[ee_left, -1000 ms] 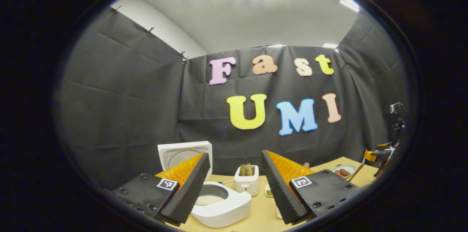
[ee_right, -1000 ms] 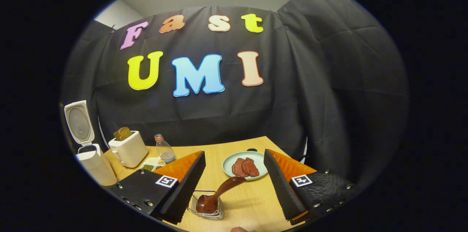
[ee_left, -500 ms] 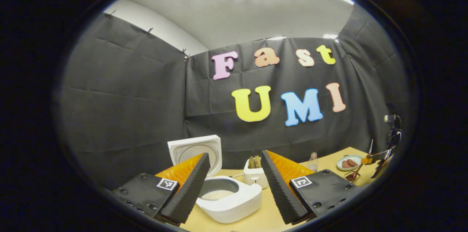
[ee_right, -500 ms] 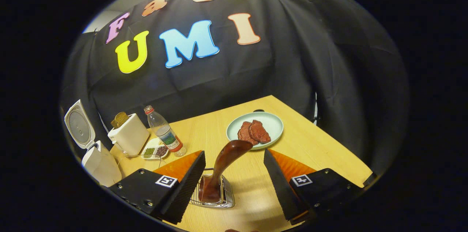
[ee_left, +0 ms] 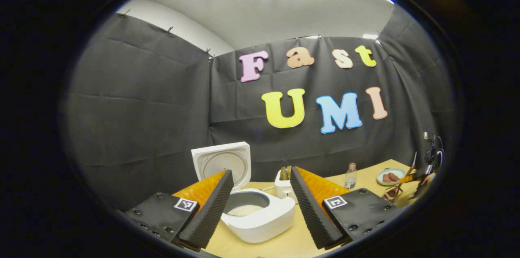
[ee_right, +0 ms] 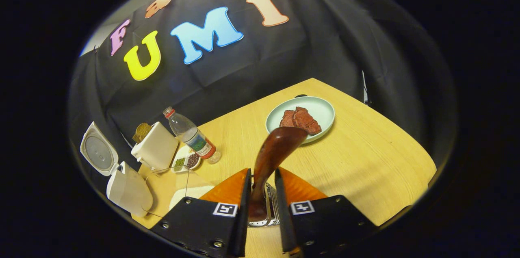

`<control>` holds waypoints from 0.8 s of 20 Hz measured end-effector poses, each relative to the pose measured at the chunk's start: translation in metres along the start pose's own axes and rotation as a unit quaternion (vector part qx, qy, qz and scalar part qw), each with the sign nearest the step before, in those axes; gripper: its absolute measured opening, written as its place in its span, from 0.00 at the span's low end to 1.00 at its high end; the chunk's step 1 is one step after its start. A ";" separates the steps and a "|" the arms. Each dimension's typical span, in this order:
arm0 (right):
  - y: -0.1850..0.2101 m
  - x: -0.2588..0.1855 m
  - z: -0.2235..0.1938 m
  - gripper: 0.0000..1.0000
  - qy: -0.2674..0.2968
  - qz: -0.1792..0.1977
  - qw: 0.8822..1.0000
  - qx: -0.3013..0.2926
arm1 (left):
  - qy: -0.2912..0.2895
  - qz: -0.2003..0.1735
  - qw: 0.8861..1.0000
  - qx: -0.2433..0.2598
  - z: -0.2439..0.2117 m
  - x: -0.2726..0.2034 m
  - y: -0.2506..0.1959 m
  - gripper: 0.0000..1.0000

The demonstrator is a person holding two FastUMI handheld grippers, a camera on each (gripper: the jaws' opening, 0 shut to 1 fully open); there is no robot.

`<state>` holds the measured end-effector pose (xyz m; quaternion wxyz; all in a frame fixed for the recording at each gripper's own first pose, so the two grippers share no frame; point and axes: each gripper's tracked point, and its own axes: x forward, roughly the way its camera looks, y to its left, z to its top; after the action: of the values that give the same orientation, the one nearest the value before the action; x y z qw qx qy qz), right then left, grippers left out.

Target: Close the left gripper, press the button to open the rice cooker; take a wooden spoon from the chopstick holder with the right hand, scoop a spoonful of rice and pour it into the rice cooker, then put the wooden spoon back into the chopstick holder.

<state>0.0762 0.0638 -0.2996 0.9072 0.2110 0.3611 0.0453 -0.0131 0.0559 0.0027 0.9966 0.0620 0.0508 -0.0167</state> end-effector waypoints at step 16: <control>0.042 -0.059 0.063 0.07 -0.067 0.030 0.996 -0.051 | -0.015 -0.001 1.000 -0.021 -0.001 0.002 0.013 0.96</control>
<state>0.0782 0.0664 -0.2037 0.9373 0.1774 0.2899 0.0767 -0.0104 0.0691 0.0031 0.9984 0.0404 0.0366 -0.0178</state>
